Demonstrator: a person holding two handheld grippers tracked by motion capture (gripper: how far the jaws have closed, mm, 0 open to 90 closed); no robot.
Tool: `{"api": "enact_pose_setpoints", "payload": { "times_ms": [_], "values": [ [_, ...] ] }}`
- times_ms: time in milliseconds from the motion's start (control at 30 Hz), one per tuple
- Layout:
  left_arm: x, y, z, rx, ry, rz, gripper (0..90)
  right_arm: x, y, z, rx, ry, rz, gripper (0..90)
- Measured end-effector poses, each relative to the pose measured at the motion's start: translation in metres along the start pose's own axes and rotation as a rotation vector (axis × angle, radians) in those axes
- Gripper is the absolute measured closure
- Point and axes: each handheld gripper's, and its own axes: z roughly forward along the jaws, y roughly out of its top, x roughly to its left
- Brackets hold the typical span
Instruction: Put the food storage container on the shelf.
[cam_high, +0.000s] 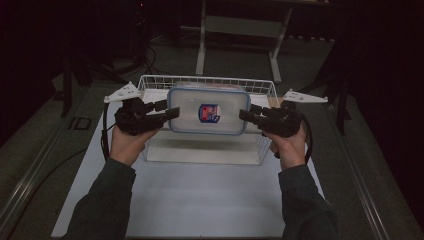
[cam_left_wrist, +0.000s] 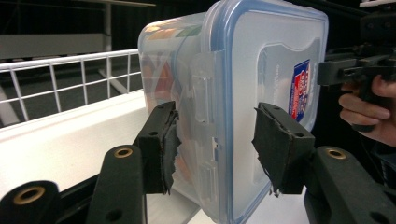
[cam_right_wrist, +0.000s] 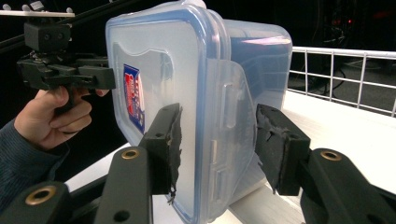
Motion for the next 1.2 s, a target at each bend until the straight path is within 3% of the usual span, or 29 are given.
{"api": "enact_pose_setpoints", "payload": {
  "times_ms": [133,267,367,500,700,1067,1200],
  "values": [
    [-0.002,0.0,0.001,0.014,0.049,0.01,46.1,0.001,0.003,0.004,0.02,-0.011,0.011,54.6],
    [0.001,0.0,0.002,0.022,0.036,-0.006,49.8,-0.002,0.006,0.006,0.019,-0.013,0.036,53.7],
    [0.001,0.0,0.003,0.024,0.05,-0.01,54.7,-0.006,0.007,0.007,0.019,-0.012,0.076,53.1],
    [0.002,0.001,0.004,0.021,0.038,-0.036,58.7,-0.01,0.01,0.007,0.013,-0.009,0.136,52.7],
    [0.002,0.003,0.002,-0.015,0.054,-0.036,62.3,-0.013,0.014,0.011,0.016,-0.036,0.191,50.5],
    [0.001,0.004,0.007,-0.011,0.05,-0.029,61.1,-0.013,0.019,0.022,0.043,-0.168,0.157,41.4],
    [-0.002,0.005,0.007,-0.027,0.046,-0.019,59.9,-0.011,0.017,0.025,0.06,-0.179,0.134,39.1]
  ]
}}
